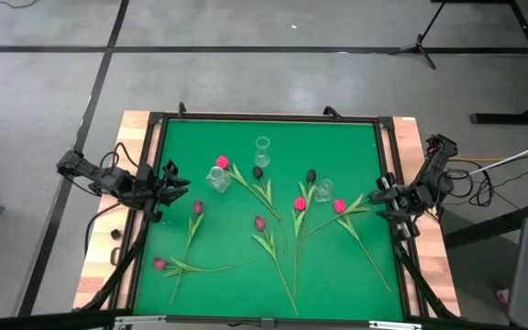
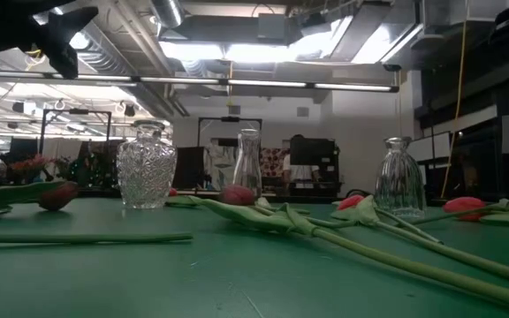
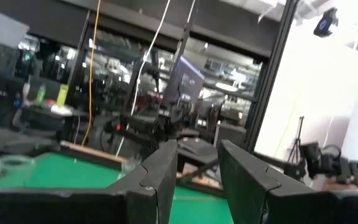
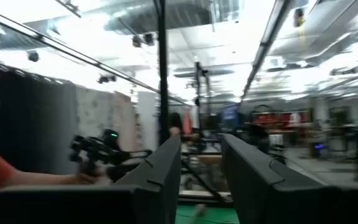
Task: Sort flowers into vase by color
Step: Put the right black tulip into the top transparent vase
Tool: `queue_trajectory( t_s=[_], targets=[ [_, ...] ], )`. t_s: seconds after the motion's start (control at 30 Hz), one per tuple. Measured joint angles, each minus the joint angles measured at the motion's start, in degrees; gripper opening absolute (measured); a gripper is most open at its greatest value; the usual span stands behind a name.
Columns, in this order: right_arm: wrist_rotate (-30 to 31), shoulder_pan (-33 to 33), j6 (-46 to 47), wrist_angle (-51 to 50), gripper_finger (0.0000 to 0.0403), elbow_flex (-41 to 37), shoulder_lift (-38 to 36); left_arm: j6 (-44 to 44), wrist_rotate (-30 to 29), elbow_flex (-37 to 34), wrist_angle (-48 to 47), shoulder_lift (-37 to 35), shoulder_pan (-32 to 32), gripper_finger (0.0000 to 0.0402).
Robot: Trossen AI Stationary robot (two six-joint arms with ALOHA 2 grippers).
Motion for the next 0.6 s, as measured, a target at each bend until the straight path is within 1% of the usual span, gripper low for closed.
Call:
queue_trajectory(
  t_s=[0.17, 0.33, 0.4, 0.6],
  targets=[
    [6.2, 0.0, -3.9, -0.1, 0.0117, 0.0, 0.0, -0.1, -0.5, 0.0, 1.4, 0.0, 0.0, 0.0116],
    [18.4, 0.0, -6.7, -0.7, 0.0117, 0.3, 0.0, -0.6, -0.4, 0.0, 6.6, 0.0, 0.0, 0.0116],
    [21.6, 0.0, -7.6, -1.4, 0.0117, 0.4, 0.0, -0.5, -0.5, 0.0, 7.2, 0.0, 0.0, 0.0116],
    [25.4, 0.0, -12.7, -1.4, 0.0117, 0.4, 0.0, -0.8, -0.7, 0.0, 13.0, 0.0, 0.0, 0.0116]
  ],
)
